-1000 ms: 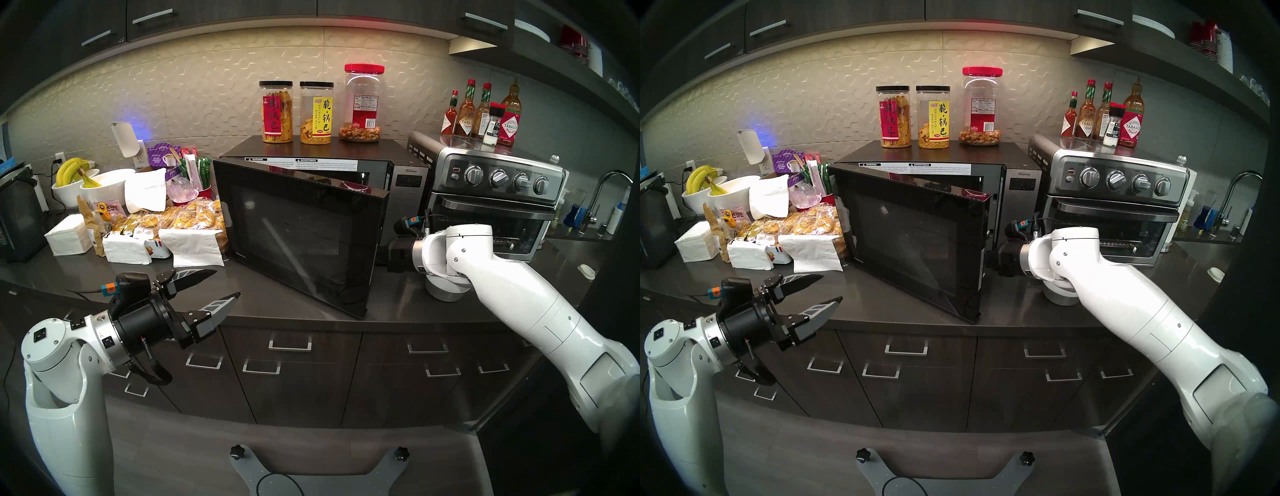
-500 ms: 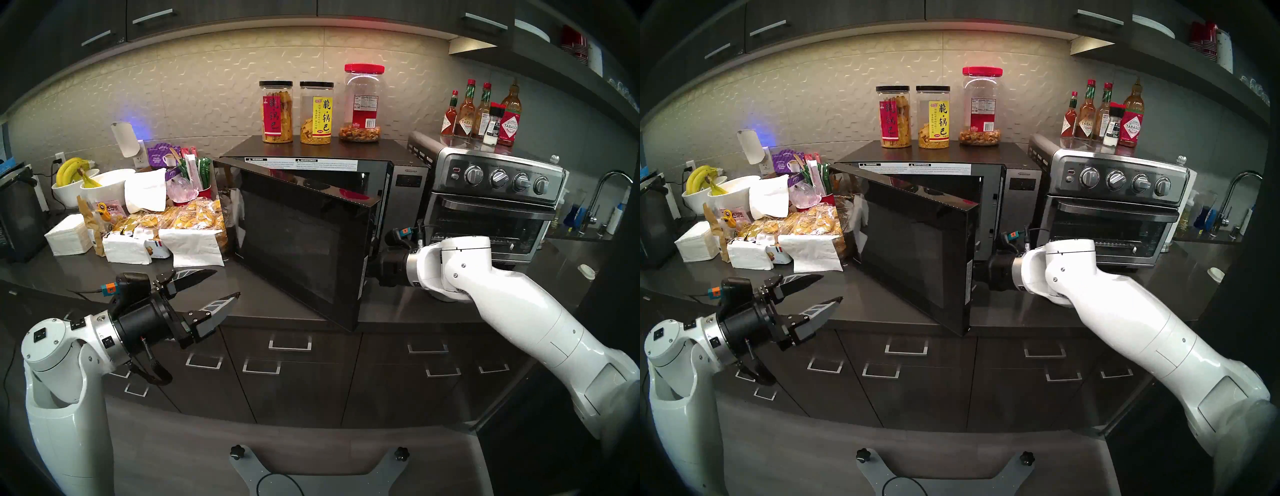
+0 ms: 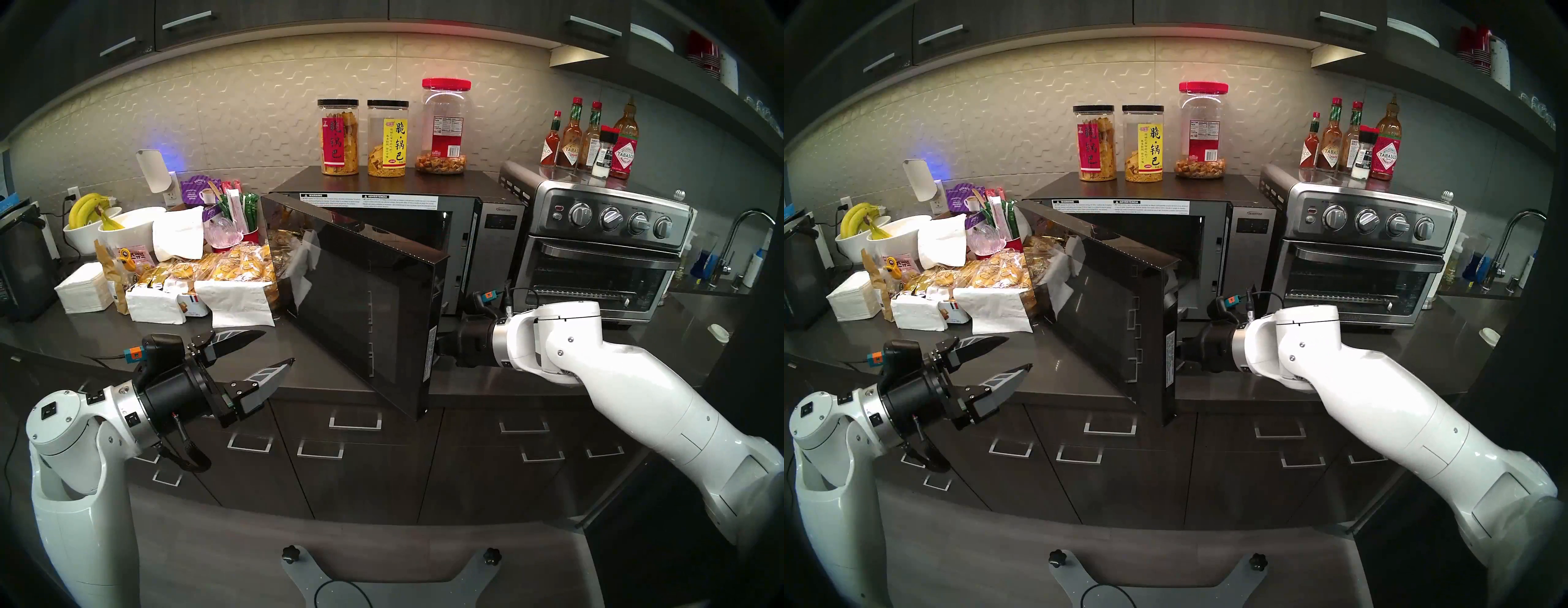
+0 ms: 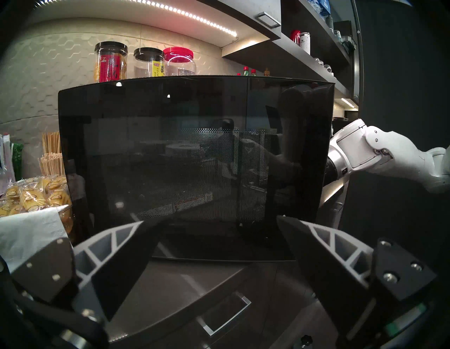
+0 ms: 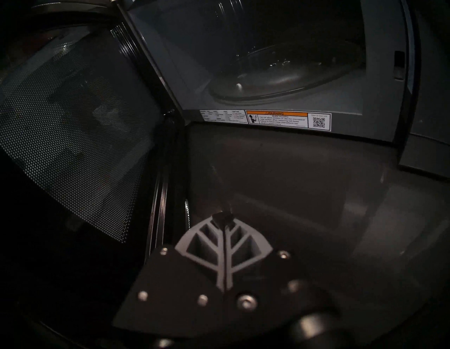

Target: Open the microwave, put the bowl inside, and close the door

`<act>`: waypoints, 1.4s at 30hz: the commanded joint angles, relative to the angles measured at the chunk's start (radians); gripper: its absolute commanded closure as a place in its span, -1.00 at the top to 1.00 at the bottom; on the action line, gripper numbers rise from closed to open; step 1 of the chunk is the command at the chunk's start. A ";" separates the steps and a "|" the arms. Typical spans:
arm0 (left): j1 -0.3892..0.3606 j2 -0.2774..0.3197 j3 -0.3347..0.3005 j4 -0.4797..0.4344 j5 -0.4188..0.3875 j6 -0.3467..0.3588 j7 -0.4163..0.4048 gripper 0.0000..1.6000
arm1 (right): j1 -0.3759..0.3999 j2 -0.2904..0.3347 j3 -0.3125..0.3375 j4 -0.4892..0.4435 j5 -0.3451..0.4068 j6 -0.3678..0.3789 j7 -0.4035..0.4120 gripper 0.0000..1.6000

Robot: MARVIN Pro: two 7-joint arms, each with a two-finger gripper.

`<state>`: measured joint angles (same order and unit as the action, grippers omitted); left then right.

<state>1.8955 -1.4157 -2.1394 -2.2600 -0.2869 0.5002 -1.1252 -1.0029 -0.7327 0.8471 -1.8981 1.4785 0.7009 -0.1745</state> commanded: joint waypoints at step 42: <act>-0.004 -0.002 0.001 -0.012 0.001 0.003 -0.006 1.00 | -0.049 -0.124 -0.015 -0.076 0.290 0.073 -0.148 -1.00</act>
<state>1.8937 -1.4186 -2.1403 -2.2600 -0.2833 0.5009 -1.1291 -1.0472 -0.8260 0.8437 -1.9406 1.7453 0.7759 -0.3136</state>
